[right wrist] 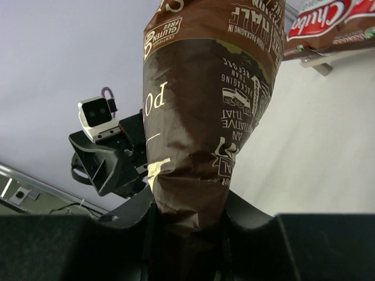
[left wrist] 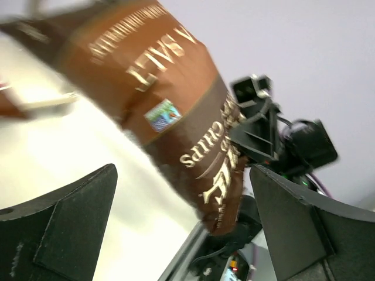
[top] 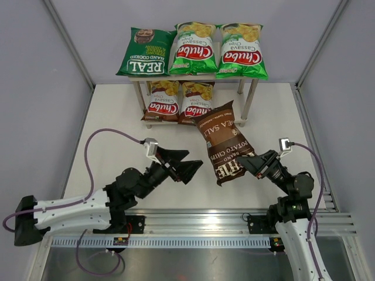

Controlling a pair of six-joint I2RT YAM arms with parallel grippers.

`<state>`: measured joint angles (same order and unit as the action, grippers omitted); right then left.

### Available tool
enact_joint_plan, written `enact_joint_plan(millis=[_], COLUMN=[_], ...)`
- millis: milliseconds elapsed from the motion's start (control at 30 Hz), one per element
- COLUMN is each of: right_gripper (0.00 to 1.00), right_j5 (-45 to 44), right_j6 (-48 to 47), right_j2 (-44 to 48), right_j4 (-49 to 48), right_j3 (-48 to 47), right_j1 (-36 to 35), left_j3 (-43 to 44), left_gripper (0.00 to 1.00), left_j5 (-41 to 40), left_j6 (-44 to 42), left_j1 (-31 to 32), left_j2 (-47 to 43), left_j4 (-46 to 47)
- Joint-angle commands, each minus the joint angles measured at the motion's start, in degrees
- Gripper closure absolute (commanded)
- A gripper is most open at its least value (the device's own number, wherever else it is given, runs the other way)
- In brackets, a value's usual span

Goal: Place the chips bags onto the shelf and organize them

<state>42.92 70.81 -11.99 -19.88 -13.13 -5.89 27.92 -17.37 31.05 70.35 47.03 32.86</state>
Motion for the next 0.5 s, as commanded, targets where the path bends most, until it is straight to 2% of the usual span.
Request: enact_joint_plan(millis=[0,67,133,200,233,300,333,400,467], right_gripper=[0.84,0.84,0.84,0.84,0.84,0.84,0.84,0.85,0.85], right_j5=[-1.69,-3.18,-3.8,-5.12,-5.38,-5.65,-5.56,-5.39,-5.65], right_j6=[0.38,1.09,0.74,0.04,1.34,2.92,3.37,3.64,3.73], right_j2=[0.39,-0.31,-3.63,-7.5,-12.92,-19.36,-26.0,-34.89,-39.67], right_j4=[-3.49,-4.98,-7.79,-9.11,-14.95,-20.35,-27.34,-31.69,-38.2], right_j3=[2.3,3.89,3.99,3.28,3.46,2.32,1.79,-1.35,-3.21], right_j1=[-0.26,-0.26,-0.26,-0.26,-0.35,-0.26,-0.26,-0.35,-0.17], left_j3=[1.86,5.02,10.62,14.6,17.92,21.19,23.56,24.63,24.55], left_gripper=[0.01,0.01,0.01,0.01,0.01,0.01,0.01,0.01,0.01], left_j5=[-20.03,-24.97,-27.71,-28.42,-27.9,-26.85,-25.45,-24.3,-22.98], left_j6=[7.08,14.78,17.98,19.23,18.96,18.26,17.91,17.91,17.21], left_j1=[-0.03,-0.03,-0.56,-1.09,-1.7,-2.67,-4.06,-5.22,-6.54], left_j2=[-6.58,-8.17,-7.65,-4.41,-2.75,2.7,4.2,7.53,8.17], left_j4=[-30.21,-42.38,-56.24,-62.8,-66.92,-70.46,-72.74,-73.99,-73.38])
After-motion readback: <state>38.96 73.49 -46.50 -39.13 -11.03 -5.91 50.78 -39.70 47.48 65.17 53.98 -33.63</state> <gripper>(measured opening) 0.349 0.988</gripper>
